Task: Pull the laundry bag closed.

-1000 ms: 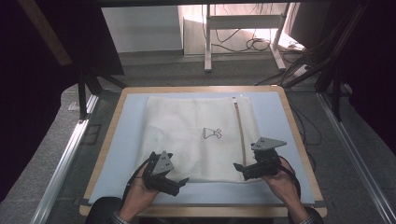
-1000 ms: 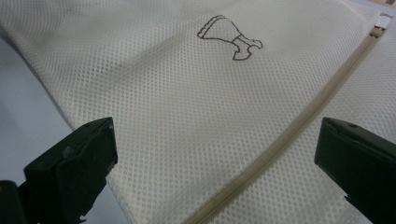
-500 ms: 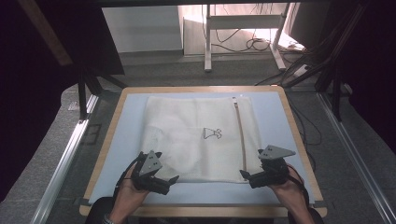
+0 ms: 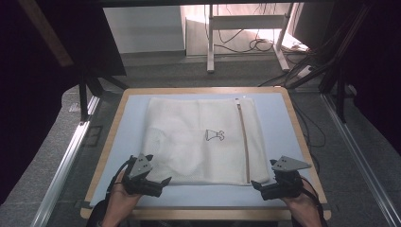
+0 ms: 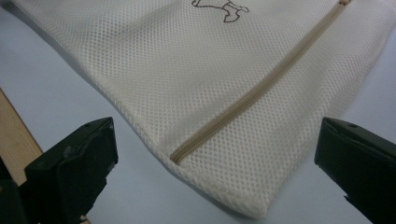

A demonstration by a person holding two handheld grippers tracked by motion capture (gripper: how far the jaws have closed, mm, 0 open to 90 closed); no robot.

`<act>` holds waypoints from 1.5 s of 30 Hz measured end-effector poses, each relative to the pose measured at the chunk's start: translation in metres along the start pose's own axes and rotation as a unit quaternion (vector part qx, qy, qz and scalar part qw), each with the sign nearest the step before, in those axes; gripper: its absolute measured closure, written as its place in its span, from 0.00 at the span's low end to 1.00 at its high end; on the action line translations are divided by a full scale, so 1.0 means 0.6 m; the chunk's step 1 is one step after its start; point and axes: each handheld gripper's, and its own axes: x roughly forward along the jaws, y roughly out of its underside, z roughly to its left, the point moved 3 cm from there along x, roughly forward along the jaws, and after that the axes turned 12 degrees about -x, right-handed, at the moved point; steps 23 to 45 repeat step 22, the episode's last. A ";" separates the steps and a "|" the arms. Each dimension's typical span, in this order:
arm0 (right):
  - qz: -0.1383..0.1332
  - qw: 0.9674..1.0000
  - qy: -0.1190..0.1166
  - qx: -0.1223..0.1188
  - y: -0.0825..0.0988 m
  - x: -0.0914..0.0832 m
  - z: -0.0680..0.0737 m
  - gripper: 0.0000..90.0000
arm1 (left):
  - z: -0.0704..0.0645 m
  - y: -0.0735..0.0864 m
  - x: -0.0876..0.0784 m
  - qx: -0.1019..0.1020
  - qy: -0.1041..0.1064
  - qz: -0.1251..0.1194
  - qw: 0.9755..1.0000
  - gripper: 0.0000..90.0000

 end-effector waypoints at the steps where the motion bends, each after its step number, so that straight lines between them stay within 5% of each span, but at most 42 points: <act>1: 0.001 1.000 0.002 0.002 0.005 -0.004 0.001 0.00 | 0.004 0.003 -0.003 -0.003 -0.003 0.000 1.000 0.02; 16: 0.017 1.000 0.007 0.023 0.042 -0.026 0.007 0.00 | 0.032 0.025 -0.008 -0.045 -0.026 0.022 0.998 0.02; 45: 0.025 0.999 0.008 0.023 0.045 -0.026 0.007 0.00 | 0.029 0.025 -0.004 -0.043 -0.025 0.029 0.998 0.02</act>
